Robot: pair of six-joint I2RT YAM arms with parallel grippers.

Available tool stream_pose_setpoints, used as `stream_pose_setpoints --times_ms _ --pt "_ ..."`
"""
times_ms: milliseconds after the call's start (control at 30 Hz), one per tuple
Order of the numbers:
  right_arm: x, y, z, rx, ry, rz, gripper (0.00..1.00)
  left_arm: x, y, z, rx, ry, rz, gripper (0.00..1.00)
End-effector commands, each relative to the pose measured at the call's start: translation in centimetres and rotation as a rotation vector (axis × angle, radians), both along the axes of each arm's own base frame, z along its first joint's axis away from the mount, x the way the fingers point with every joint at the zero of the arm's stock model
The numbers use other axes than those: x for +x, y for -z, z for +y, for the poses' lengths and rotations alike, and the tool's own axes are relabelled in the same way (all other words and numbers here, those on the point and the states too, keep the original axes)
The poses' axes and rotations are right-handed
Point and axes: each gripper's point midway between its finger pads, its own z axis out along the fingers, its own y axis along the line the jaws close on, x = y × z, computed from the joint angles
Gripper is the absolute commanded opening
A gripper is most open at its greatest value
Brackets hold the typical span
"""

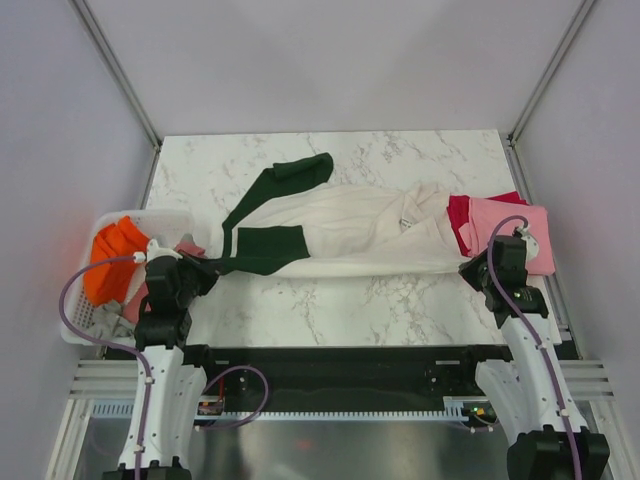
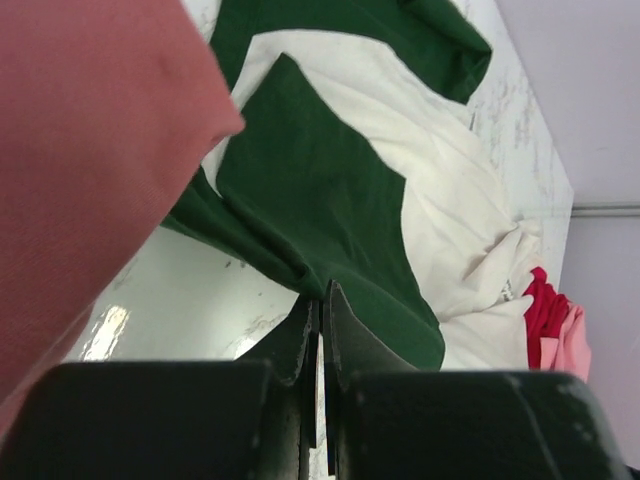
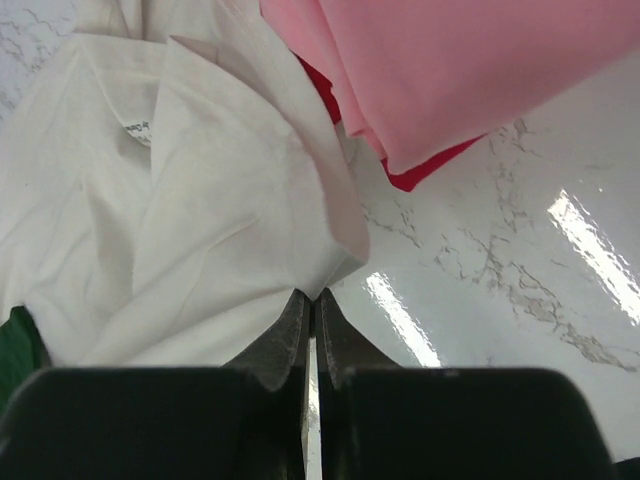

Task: Fold and stack the t-shirts
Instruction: Fold the tshirt

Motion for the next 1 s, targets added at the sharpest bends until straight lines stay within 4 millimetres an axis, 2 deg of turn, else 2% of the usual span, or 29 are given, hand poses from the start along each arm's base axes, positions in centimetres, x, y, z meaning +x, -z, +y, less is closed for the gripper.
stream_pose_setpoints --times_ms 0,67,100,133,200,233,267,333,433,500,567,600,633,700,733,767,800,833,867,900,933,967 --pt "-2.1 1.9 -0.8 -0.022 0.038 0.084 0.07 -1.6 2.7 -0.2 -0.023 -0.009 0.101 0.02" --pt "-2.7 2.3 -0.5 -0.012 0.030 0.090 0.13 -1.9 3.2 -0.9 -0.067 0.006 0.117 0.02" --pt "-2.8 2.4 -0.5 -0.010 0.032 0.093 0.40 -2.0 3.2 -0.9 -0.074 0.005 0.114 0.07" --pt "-2.9 2.1 -0.5 -0.010 0.033 0.080 0.53 -2.1 3.2 -1.0 -0.078 0.008 0.113 0.28" --pt "-2.8 1.5 -0.5 -0.010 0.039 0.052 0.69 -2.1 2.8 -1.0 -0.080 0.007 0.101 0.54" --pt "-2.6 1.0 -0.5 -0.010 0.039 0.026 0.70 -2.0 2.4 -1.0 -0.076 0.007 0.087 0.65" --pt "-2.0 0.3 -0.4 -0.005 0.030 -0.011 0.70 -1.8 1.4 -0.8 -0.055 0.009 0.060 0.68" --pt "-1.0 -1.0 -0.2 -0.020 -0.001 -0.057 0.70 -1.5 0.0 -0.5 -0.015 0.018 0.030 0.74" --pt "1.9 -3.7 0.6 -0.042 -0.097 -0.147 0.66 -0.5 -4.7 -0.4 0.086 0.080 -0.056 0.79" --pt "3.8 -4.3 0.6 -0.060 -0.126 -0.124 0.64 0.3 -6.6 -0.4 0.109 0.098 -0.087 0.82" --pt "5.5 -5.0 0.9 -0.084 -0.179 -0.123 0.62 1.7 -8.5 -0.6 0.118 0.125 -0.105 0.87" --pt "7.1 -5.3 1.0 -0.086 -0.200 -0.105 0.61 2.5 -9.0 -0.7 0.115 0.133 -0.112 0.87" --pt "8.1 -5.6 1.3 -0.099 -0.227 -0.106 0.60 3.9 -9.9 -1.1 0.103 0.163 -0.132 0.87" --pt "10.6 -5.8 1.4 -0.108 -0.242 -0.081 0.59 5.6 -10.4 -1.6 0.078 0.186 -0.138 0.88" --pt "11.6 -5.8 1.5 -0.119 -0.247 -0.074 0.58 6.9 -11.9 -1.8 0.070 0.196 -0.183 0.87" --pt "12.4 -5.7 1.5 -0.125 -0.253 -0.062 0.57 8.5 -10.4 -2.2 0.057 0.210 -0.131 0.86" --pt "14.0 -5.3 1.5 -0.126 -0.255 -0.041 0.57 9.4 -10.3 -2.4 0.057 0.215 -0.121 0.86" --pt "14.8 -5.1 1.8 -0.125 -0.265 -0.035 0.57 10.9 -11.3 -2.7 0.069 0.220 -0.143 0.86" --pt "15.6 -4.8 1.9 -0.128 -0.278 -0.026 0.57 12.0 -11.0 -3.3 0.072 0.240 -0.130 0.86" --pt "17.1 -4.0 2.1 -0.123 -0.287 -0.003 0.57 13.9 -8.5 -3.4 0.066 0.248 -0.051 0.86" --pt "17.9 -3.6 2.0 -0.125 -0.289 0.005 0.58 15.4 -9.7 -3.4 0.076 0.252 -0.071 0.86" --pt "18.6 -3.1 2.1 -0.123 -0.292 0.017 0.58 16.4 -9.5 -4.5 0.081 0.281 -0.065 0.85"
